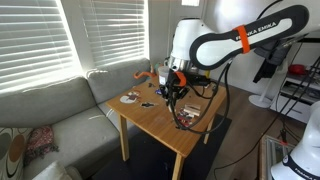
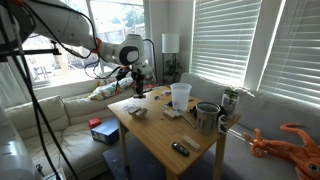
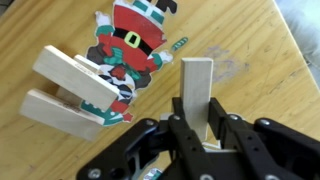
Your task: Put two blocks on the table, then turn the top block to the left, then stack the left blocks on the right blocks
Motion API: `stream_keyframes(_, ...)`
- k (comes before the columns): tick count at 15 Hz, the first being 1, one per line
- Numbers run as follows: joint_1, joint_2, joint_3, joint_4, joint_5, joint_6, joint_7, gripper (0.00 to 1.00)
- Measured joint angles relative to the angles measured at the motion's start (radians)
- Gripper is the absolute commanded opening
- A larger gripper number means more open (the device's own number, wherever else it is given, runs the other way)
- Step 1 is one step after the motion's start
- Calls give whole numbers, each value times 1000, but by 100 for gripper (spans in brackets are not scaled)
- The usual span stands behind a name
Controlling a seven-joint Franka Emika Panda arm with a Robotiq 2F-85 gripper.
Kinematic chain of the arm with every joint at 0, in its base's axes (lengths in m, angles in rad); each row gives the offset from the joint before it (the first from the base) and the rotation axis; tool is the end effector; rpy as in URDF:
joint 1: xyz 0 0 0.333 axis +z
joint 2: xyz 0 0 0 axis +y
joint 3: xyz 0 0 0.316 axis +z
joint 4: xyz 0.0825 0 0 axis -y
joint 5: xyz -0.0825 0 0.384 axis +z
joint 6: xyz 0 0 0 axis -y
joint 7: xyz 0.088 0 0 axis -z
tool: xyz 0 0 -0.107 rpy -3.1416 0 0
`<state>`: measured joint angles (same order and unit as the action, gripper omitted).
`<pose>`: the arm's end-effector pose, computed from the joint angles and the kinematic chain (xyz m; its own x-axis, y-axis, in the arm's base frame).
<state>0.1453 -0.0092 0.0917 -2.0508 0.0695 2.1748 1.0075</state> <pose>0.5444 0.1343 0.4548 0.6912 -0.7224 0.0186 -0.7132 -0.6861 -0.1438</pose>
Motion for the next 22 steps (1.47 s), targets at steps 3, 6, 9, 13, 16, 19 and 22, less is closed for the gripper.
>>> stream_keyframes(3, -17, -70, 0, -81, 6, -14, 97, 7)
stream_keyframes(6, -42, -128, 0, -156, 17, -14, 157, 7)
stream_keyframes(9, -65, -186, 0, -213, 20, 5, 187, 7)
stream_keyframes(13, -85, -250, 0, -261, 21, 12, 213, 7)
stream_keyframes(16, -102, -277, 0, -290, 25, 12, 218, 7)
stream_keyframes(19, -118, -287, -1, -309, 41, 12, 218, 7)
stream_keyframes(22, -132, -288, -2, -317, 55, 12, 218, 7)
